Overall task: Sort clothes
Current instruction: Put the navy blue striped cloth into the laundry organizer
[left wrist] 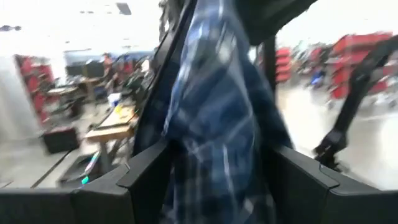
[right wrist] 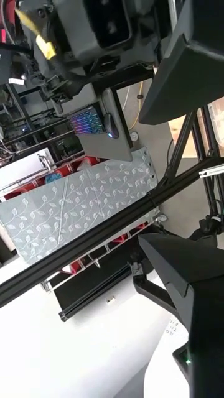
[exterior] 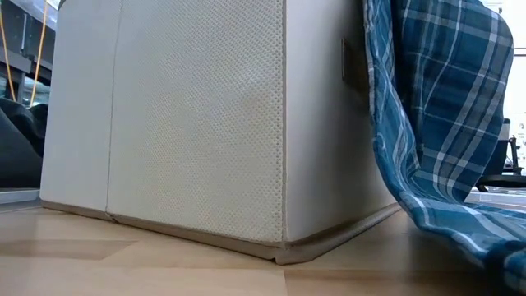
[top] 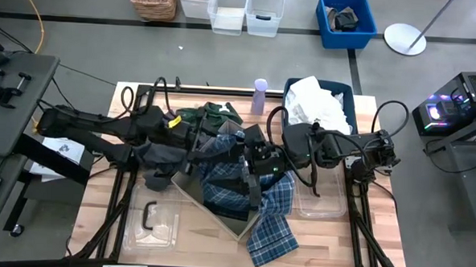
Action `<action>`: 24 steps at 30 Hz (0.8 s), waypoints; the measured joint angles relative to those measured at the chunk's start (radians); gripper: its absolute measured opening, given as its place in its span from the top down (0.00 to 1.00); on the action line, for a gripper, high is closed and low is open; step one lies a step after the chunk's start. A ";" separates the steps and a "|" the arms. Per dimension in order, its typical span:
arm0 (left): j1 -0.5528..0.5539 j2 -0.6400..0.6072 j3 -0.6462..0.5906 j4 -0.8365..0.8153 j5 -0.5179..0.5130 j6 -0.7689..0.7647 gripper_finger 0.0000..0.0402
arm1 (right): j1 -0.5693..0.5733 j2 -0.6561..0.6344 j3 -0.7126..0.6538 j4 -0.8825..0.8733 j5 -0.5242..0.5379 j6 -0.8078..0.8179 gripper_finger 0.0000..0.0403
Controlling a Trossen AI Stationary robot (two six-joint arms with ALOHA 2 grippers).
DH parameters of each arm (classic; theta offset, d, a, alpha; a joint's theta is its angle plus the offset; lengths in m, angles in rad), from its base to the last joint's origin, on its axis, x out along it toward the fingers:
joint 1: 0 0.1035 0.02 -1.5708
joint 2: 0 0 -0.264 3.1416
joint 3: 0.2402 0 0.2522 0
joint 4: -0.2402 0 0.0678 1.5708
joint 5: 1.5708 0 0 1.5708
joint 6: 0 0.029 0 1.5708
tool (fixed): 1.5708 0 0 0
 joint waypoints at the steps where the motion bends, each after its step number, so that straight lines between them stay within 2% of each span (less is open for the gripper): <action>1: 0.000 0.007 0.000 0.029 0.018 -0.013 0.42 | 0.000 0.000 0.000 0.000 0.000 0.000 0.26; 4: 0.000 0.029 0.000 0.075 0.048 -0.046 0.43 | 0.000 0.000 0.000 0.000 0.000 0.000 0.26; 6: -0.001 0.038 0.000 0.078 0.046 -0.051 0.48 | 0.000 0.000 0.000 0.000 0.000 -0.001 0.26; 8: -0.009 0.044 0.000 0.078 0.016 -0.051 0.60 | 0.000 0.000 0.000 0.000 0.000 -0.001 0.26; 11: -0.014 0.044 0.000 0.081 0.006 -0.053 0.89 | 0.000 0.000 0.000 0.003 0.000 -0.001 0.26; 12: -0.014 0.044 0.000 0.085 0.001 -0.062 0.94 | 0.000 0.000 0.000 0.006 0.000 -0.001 0.26; 14: -0.006 0.034 0.000 0.055 -0.058 -0.064 0.97 | 0.000 0.000 0.000 0.020 -0.003 0.012 0.26; 18: 0.038 -0.015 0.002 -0.115 -0.156 -0.025 0.99 | 0.006 -0.003 0.022 -0.003 -0.029 0.075 0.26; 21: 0.068 -0.057 -0.002 -0.184 -0.120 -0.029 1.00 | 0.033 -0.003 0.081 -0.112 -0.004 0.070 0.26; 24: 0.077 -0.096 -0.029 -0.211 -0.105 -0.031 1.00 | 0.065 -0.007 0.143 -0.211 0.066 0.055 0.26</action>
